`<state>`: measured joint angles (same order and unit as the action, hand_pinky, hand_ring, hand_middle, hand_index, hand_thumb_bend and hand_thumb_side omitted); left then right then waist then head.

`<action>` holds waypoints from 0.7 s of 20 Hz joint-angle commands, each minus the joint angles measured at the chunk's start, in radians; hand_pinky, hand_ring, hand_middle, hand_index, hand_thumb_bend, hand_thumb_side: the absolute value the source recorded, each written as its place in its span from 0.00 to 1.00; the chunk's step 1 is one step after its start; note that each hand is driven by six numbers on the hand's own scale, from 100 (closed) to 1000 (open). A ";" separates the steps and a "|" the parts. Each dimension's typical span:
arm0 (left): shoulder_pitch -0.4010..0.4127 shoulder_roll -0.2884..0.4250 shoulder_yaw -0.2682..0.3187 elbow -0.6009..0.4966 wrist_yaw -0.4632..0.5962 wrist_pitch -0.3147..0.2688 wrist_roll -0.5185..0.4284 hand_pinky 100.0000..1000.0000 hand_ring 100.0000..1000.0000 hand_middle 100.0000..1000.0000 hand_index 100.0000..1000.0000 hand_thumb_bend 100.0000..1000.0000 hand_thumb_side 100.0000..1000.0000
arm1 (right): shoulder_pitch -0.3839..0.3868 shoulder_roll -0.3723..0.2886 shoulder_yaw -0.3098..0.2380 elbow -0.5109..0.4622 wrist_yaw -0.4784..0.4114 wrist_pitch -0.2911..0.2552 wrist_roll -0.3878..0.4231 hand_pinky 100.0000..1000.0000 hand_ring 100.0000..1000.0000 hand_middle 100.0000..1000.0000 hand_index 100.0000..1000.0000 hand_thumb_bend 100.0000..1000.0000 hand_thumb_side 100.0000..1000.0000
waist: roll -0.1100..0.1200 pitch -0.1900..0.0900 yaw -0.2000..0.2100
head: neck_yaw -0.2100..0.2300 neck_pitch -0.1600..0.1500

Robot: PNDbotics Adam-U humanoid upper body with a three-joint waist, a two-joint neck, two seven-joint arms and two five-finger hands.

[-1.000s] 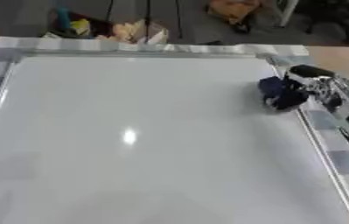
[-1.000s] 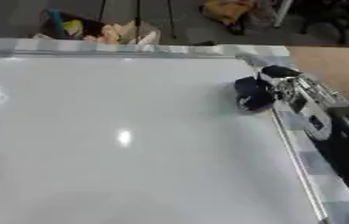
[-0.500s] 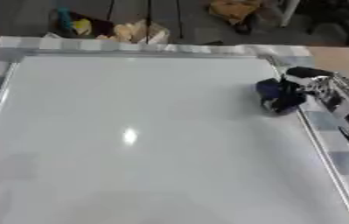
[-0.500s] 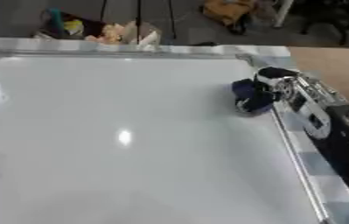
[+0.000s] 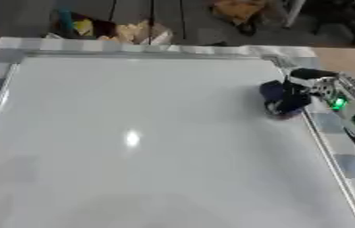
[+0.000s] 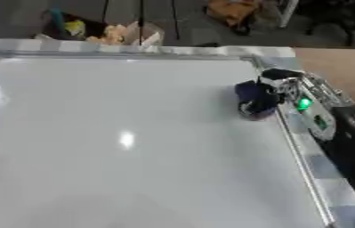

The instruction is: Wipe the whiteboard clean with a brush.

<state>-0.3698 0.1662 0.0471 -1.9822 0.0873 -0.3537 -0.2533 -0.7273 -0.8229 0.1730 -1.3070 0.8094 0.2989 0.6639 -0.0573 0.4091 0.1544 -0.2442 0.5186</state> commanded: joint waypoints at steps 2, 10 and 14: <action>-0.009 0.002 0.000 -0.018 0.005 0.000 0.000 0.29 0.67 0.50 0.57 0.00 0.94 | -0.014 -0.023 -0.007 -0.002 -0.018 -0.006 0.001 0.45 0.56 0.20 0.34 0.00 0.46 | 0.004 -0.026 0.000 | -0.004 -0.002; -0.009 -0.001 0.000 -0.018 0.004 0.002 -0.002 0.29 0.67 0.50 0.57 0.00 0.94 | -0.014 -0.017 0.000 -0.011 -0.051 -0.004 -0.007 0.43 0.55 0.19 0.36 0.00 0.49 | 0.002 -0.027 0.002 | -0.007 -0.003; -0.008 -0.002 0.000 -0.018 0.004 0.004 -0.003 0.29 0.67 0.50 0.57 0.00 0.94 | -0.017 -0.011 0.002 -0.012 -0.079 0.001 -0.006 0.43 0.54 0.19 0.35 0.00 0.50 | 0.000 -0.026 0.002 | -0.008 -0.003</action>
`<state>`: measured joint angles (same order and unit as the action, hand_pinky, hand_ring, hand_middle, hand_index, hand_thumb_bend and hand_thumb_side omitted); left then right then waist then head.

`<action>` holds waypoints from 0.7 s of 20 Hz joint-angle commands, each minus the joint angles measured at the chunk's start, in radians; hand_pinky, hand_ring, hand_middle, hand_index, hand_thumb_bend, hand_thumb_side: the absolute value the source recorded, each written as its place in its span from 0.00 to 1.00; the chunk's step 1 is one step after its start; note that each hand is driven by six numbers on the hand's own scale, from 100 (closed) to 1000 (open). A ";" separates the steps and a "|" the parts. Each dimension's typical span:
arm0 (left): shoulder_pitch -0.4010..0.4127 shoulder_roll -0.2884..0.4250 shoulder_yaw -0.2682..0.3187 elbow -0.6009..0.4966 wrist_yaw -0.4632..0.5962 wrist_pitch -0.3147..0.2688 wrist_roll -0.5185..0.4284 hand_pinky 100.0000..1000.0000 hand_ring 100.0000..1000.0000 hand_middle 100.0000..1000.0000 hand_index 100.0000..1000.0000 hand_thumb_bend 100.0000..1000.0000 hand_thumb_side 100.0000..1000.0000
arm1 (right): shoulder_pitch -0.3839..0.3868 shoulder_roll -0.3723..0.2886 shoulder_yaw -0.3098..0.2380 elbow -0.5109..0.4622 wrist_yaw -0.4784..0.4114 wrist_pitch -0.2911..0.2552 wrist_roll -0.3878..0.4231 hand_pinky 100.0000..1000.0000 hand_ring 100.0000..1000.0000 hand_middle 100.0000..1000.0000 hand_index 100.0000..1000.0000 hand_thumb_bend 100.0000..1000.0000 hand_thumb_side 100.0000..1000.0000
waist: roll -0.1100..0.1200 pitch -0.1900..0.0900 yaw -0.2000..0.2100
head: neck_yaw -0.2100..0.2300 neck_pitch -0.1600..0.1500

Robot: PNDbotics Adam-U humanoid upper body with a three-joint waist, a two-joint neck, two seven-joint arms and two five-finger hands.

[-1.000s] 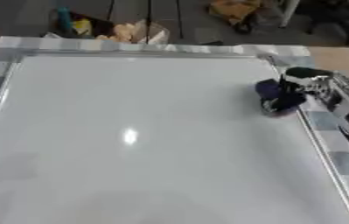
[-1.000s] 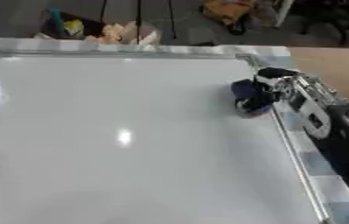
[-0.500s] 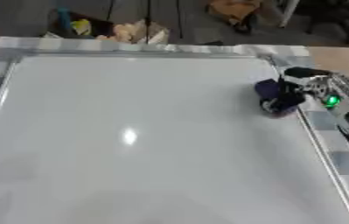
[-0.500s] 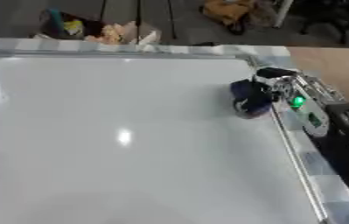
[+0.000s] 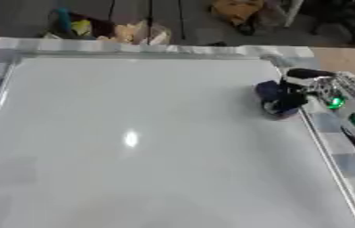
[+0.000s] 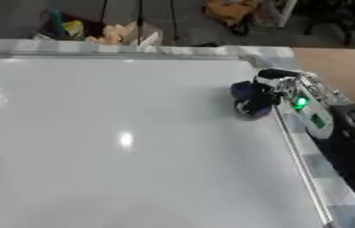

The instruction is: Wipe the whiteboard clean with a brush.

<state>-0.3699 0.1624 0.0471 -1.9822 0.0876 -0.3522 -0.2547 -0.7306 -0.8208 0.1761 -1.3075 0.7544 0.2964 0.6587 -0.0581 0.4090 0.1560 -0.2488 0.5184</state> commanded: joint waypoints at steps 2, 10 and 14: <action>-0.009 0.002 0.000 -0.018 0.004 0.003 -0.002 0.29 0.67 0.50 0.57 0.00 0.94 | -0.017 -0.009 0.002 -0.014 -0.039 0.007 0.000 0.42 0.54 0.19 0.35 0.00 0.50 | 0.001 -0.025 0.001 | -0.003 -0.004; -0.009 0.001 -0.001 -0.018 0.005 0.005 -0.002 0.29 0.67 0.50 0.57 0.00 0.94 | -0.034 0.005 0.026 -0.030 -0.055 0.008 0.009 0.42 0.53 0.18 0.35 0.00 0.49 | -0.001 -0.029 0.004 | -0.007 -0.003; -0.010 0.000 -0.001 -0.018 0.005 0.007 -0.003 0.30 0.67 0.50 0.57 0.00 0.94 | -0.045 0.017 0.041 -0.035 -0.049 0.001 0.019 0.41 0.53 0.18 0.35 0.00 0.49 | -0.003 -0.030 0.007 | -0.010 -0.003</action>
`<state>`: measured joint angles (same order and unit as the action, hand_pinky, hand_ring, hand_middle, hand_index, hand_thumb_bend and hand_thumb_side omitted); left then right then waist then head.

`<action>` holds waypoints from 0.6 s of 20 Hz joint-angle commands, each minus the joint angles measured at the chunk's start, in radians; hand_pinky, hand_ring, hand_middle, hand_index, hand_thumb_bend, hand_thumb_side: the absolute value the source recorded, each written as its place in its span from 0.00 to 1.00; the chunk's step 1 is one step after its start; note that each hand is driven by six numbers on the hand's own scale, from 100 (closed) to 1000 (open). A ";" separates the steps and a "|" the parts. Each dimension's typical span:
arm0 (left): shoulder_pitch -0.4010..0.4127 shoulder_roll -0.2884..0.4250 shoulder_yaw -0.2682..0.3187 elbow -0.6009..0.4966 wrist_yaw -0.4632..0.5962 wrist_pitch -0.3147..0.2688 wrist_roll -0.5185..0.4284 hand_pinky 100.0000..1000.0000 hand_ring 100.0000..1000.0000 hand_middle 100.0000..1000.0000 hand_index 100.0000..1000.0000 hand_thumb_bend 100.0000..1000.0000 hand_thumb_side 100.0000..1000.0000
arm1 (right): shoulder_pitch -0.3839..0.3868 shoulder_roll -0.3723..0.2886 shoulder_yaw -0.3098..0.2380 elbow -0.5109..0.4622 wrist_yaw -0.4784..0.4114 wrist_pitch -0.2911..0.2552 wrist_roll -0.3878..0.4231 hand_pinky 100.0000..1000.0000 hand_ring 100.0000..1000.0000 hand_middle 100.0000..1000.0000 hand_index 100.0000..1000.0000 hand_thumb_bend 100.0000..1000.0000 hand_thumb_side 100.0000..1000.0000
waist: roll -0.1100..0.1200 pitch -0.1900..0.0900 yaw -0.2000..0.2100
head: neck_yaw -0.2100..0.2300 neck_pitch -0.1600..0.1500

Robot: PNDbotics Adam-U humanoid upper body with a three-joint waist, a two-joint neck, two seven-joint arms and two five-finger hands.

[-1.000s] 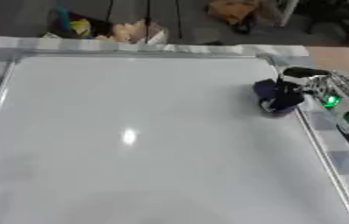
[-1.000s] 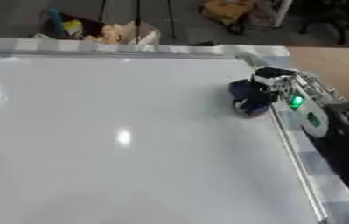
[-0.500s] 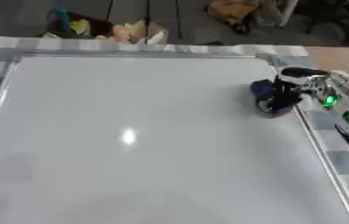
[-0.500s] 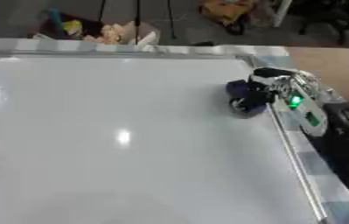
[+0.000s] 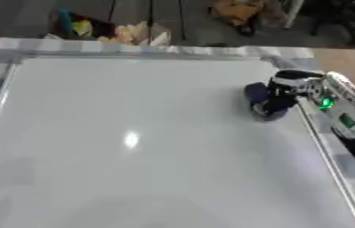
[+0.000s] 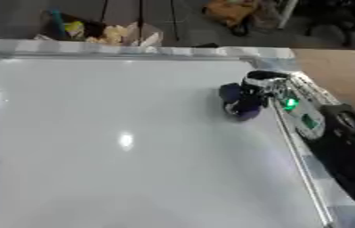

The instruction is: Wipe the whiteboard clean with a brush.

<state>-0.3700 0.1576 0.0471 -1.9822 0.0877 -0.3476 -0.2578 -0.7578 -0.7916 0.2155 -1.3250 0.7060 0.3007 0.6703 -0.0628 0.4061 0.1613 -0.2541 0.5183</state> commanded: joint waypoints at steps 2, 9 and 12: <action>-0.010 0.005 -0.001 -0.018 0.006 0.003 0.001 0.30 0.67 0.50 0.57 0.00 0.94 | -0.024 -0.006 0.007 -0.018 -0.001 -0.006 0.012 0.41 0.53 0.18 0.35 0.00 0.49 | 0.000 -0.028 0.003 | -0.005 -0.003; -0.011 0.005 -0.002 -0.018 0.007 0.004 0.000 0.30 0.67 0.50 0.57 0.00 0.94 | -0.041 0.010 0.028 -0.028 -0.001 -0.018 0.022 0.41 0.53 0.18 0.35 0.00 0.49 | -0.003 -0.029 0.006 | -0.007 -0.003; -0.010 0.005 -0.002 -0.018 0.007 0.005 -0.001 0.30 0.67 0.50 0.57 0.00 0.94 | -0.042 0.011 0.030 -0.030 0.004 -0.017 0.021 0.41 0.52 0.17 0.35 0.00 0.49 | -0.003 -0.029 0.007 | -0.008 -0.003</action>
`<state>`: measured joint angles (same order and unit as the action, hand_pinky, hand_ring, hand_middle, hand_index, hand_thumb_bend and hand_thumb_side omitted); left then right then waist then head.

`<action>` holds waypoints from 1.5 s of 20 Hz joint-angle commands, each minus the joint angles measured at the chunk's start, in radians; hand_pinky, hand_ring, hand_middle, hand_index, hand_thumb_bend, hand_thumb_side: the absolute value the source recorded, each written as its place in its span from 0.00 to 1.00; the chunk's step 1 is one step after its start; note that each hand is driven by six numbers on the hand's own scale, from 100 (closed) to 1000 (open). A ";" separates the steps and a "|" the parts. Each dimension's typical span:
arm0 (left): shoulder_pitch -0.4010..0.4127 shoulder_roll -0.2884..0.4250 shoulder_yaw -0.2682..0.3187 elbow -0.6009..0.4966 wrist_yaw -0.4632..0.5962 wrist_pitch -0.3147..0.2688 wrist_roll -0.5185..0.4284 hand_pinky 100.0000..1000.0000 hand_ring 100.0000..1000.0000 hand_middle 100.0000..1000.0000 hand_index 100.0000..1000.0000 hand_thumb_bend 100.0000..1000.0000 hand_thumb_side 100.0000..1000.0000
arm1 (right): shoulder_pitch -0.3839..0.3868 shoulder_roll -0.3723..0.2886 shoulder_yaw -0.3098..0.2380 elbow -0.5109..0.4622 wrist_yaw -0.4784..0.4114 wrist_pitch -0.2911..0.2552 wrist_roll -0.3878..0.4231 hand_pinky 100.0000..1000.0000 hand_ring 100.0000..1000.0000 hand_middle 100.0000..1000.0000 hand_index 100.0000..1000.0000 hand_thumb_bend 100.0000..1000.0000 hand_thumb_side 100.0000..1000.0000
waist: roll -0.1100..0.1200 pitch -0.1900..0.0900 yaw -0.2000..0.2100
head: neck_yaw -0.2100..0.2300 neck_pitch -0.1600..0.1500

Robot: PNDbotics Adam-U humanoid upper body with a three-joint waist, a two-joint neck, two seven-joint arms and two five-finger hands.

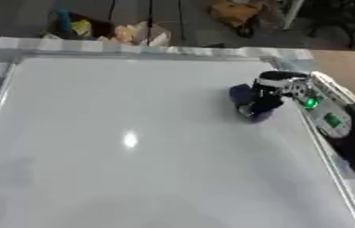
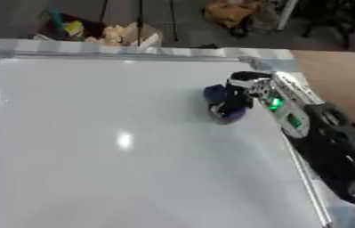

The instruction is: Wipe the whiteboard clean with a brush.

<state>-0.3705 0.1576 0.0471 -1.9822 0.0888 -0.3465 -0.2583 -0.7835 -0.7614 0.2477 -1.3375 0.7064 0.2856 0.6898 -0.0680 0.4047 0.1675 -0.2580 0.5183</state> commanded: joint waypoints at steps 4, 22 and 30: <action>-0.010 0.005 -0.002 -0.018 0.006 0.004 -0.001 0.30 0.67 0.50 0.57 0.00 0.94 | -0.016 -0.019 -0.001 -0.014 0.015 0.000 -0.007 0.41 0.52 0.17 0.35 0.00 0.49 | 0.002 -0.028 0.003 | -0.004 -0.003; -0.011 0.007 -0.002 -0.018 0.007 0.002 -0.003 0.30 0.67 0.51 0.57 0.00 0.94 | 0.008 -0.039 -0.028 0.014 0.069 0.017 -0.052 0.40 0.52 0.17 0.36 0.00 0.48 | 0.008 -0.029 -0.003 | -0.001 -0.005; -0.010 0.008 -0.001 -0.018 0.007 -0.002 -0.003 0.30 0.68 0.51 0.57 0.00 0.94 | 0.042 -0.058 -0.051 0.041 0.057 0.034 -0.069 0.40 0.52 0.17 0.36 0.00 0.48 | 0.014 -0.029 -0.006 | 0.001 -0.007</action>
<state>-0.3709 0.1575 0.0471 -1.9822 0.0928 -0.3454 -0.2610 -0.7399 -0.7786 0.2079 -1.3071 0.7640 0.3159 0.6241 -0.0574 0.3991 0.1633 -0.2576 0.5179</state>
